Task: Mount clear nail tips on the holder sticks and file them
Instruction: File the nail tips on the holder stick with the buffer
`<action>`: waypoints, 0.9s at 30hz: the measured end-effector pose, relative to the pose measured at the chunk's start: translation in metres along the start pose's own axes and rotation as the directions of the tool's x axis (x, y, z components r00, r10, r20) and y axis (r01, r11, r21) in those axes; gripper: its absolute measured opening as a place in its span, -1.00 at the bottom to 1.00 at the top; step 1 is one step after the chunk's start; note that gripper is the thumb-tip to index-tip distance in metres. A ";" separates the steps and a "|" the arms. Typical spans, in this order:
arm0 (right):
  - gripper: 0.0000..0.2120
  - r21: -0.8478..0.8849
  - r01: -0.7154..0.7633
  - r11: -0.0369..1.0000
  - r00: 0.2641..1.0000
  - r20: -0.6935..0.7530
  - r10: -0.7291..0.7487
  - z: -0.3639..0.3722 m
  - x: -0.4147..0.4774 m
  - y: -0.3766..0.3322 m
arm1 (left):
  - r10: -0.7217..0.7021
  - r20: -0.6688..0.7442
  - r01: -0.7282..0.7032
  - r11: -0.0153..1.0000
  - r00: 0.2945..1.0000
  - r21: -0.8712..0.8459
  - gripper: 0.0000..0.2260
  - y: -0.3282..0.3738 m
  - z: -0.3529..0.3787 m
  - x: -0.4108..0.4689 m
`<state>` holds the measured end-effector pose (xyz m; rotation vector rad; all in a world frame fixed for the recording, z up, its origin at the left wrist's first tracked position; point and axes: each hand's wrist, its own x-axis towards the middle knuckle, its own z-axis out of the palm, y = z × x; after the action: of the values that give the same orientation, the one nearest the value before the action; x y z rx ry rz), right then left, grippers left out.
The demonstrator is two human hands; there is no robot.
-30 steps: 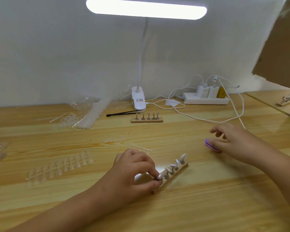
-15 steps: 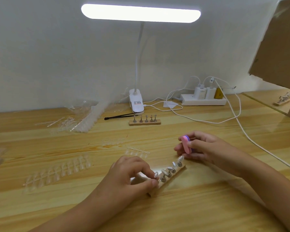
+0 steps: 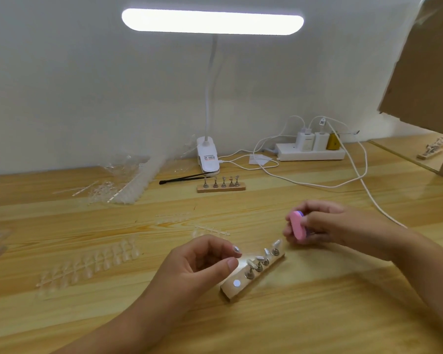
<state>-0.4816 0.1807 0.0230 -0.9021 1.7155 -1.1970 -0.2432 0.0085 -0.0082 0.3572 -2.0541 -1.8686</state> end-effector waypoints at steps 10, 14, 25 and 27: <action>-0.79 -0.225 0.014 0.974 0.924 0.375 0.074 -0.013 -0.014 -0.006 | -0.039 -0.018 0.037 0.996 0.999 -0.086 -0.85 0.003 -0.001 0.004; -0.79 -0.273 0.022 0.962 0.952 0.298 0.063 -0.021 -0.024 -0.011 | -0.019 -0.036 0.014 0.993 0.999 -0.117 -0.69 0.000 -0.002 0.007; -0.82 0.204 0.298 0.932 0.954 -0.052 -0.294 0.068 0.000 -0.006 | -0.041 -0.033 0.035 0.987 0.999 -0.158 -0.68 0.002 -0.002 0.008; -0.80 0.170 0.320 0.932 0.948 -0.061 -0.314 0.079 -0.002 -0.007 | -0.050 -0.041 0.042 0.982 0.998 -0.184 -0.69 0.002 -0.002 0.008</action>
<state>-0.4081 0.1531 0.0155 -1.0809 1.4945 -1.5594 -0.2492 0.0037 -0.0054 0.3982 -1.8418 -2.0380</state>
